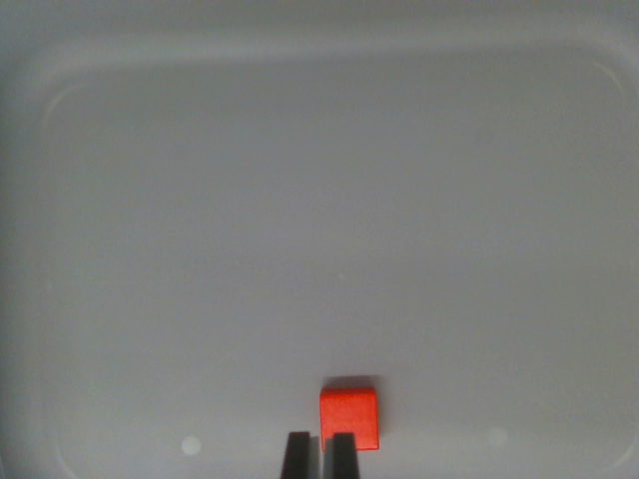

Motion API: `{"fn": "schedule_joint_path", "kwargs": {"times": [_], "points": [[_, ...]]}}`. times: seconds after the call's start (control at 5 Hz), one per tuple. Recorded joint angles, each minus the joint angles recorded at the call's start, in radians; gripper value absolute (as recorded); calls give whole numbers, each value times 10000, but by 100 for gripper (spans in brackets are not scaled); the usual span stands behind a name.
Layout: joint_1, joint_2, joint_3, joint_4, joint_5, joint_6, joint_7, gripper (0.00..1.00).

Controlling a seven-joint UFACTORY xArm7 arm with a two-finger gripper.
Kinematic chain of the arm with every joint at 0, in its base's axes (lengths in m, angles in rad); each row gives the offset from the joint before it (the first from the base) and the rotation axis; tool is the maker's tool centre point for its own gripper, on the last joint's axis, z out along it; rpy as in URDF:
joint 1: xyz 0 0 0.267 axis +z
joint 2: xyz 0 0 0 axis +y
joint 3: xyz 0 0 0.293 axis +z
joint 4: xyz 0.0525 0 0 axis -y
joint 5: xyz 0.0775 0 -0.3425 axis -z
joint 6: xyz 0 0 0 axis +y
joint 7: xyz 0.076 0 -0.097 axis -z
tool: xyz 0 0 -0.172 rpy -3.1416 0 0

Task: Reach red block

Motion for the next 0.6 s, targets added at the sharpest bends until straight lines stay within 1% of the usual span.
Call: {"fn": "schedule_joint_path", "kwargs": {"times": [0.2,0.4,0.6], "points": [[0,0,0,0,0,0,0,0],[3,22,2,-264,-23,-275,6,0],[3,22,2,-264,-23,-275,6,0]]}}
